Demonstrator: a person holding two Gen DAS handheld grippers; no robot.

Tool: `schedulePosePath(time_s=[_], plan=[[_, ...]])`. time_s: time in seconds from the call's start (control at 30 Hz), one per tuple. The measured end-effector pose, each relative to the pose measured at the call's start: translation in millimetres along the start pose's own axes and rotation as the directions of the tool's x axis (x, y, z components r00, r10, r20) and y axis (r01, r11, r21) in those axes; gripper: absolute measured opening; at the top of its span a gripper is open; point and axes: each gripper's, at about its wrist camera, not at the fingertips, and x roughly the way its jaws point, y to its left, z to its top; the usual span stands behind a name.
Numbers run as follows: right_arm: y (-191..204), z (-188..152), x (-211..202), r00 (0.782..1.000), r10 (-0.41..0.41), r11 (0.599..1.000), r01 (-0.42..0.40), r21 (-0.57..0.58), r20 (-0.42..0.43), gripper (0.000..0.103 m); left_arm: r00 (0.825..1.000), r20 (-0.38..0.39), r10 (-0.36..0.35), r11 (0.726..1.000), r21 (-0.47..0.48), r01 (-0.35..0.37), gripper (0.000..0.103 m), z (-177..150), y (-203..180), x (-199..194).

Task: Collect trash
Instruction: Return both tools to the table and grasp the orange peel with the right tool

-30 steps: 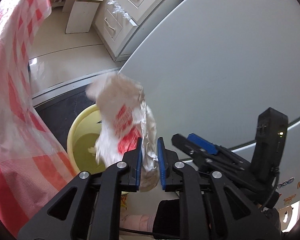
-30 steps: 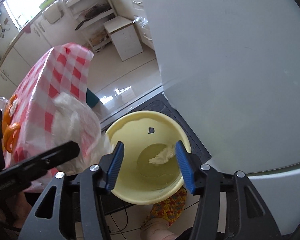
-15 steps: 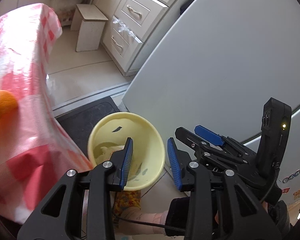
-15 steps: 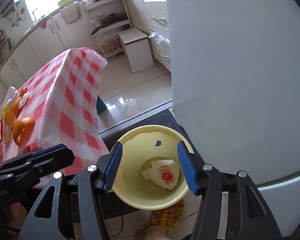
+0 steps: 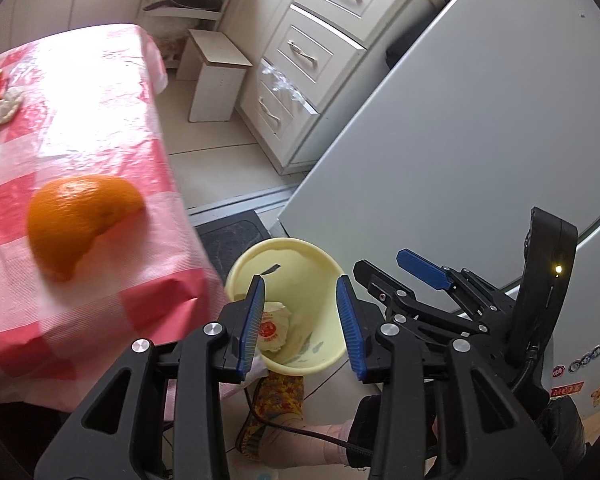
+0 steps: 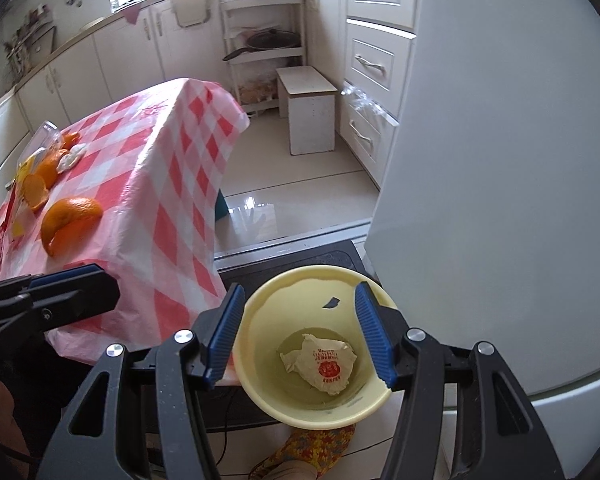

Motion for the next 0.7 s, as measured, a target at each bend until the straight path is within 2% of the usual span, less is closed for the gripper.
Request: schedulePosePath(time_s=[0.27,0.47,0.57,0.7], plan=[[20,4,-1,1.0,0.009,0.998,-0.008,-0.055,0.021,0.059,0.999,0.04,0.02,0.999,-0.03,-0.019,0.038,-12,14,-30],[43,7,-1,0.998,0.052,0.993,-0.047,-0.109,0.046,0.063,0.993,0.086,0.077,0.995,-0.078,-0.07,0.042,-21,39,-62],[60,8,0,0.994,0.09,0.986,-0.081,-0.149,0.057,0.066,0.985,0.12,0.121,0.987,-0.124,-0.107,0.045,-25,60,-86],[81,9,-3,0.986,0.148,0.972,-0.132,-0.194,0.071,0.067,0.964,0.163,0.211,0.962,-0.211,-0.174,0.049,-34,97,-124]])
